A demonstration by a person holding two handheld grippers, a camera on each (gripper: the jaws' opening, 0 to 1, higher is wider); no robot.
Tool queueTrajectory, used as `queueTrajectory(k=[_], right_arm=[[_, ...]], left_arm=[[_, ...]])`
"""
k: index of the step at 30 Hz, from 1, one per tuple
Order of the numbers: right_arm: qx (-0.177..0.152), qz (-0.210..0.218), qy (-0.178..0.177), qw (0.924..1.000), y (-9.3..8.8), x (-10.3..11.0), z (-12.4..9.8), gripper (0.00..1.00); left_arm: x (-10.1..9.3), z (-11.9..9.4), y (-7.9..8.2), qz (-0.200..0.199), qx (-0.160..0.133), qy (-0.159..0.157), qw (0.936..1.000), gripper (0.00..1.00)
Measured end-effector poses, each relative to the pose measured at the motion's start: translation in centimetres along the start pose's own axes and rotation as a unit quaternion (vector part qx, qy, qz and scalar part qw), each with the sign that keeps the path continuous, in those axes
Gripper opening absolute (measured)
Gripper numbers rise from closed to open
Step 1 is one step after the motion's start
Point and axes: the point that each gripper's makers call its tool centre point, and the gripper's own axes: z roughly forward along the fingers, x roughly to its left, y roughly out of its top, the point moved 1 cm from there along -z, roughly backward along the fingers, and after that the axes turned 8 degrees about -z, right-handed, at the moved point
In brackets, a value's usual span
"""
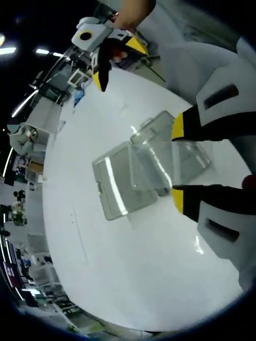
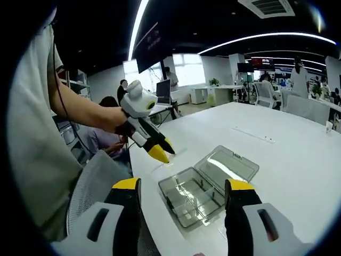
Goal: Insert the divider into the dual guide fixture by aligning both edges with the guide slots and pushing it downward to the bottom, including one-sided entry, uneven engagement, binding, and posture correction.
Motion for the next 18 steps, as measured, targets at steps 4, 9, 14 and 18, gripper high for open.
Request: queueTrajectory(k=[4,9,14,18], right_arm=[[-0.006,0.005,0.003,1.0,0.3,-0.1,0.1,0.61],[-0.015,0.014,0.007,0.9998,0.8,-0.3,0.1,0.6],[-0.029,0.022,0.017,0.9992,1.6,-0.3,0.2,0.6],[-0.036,0.024,0.024,0.9988,2.2,-0.2,0.3,0.6]], left_arm=[[-0.8,-0.1,0.2,-0.004,-0.007,-0.022,0.9997,0.28],[-1.5,0.0,0.5,-0.005,-0.014,-0.04,0.9991,0.28],[-2.8,-0.3,1.1,-0.008,-0.027,-0.071,0.9971,0.28],[-3.6,-0.4,1.4,-0.005,-0.033,-0.091,0.9953,0.28]])
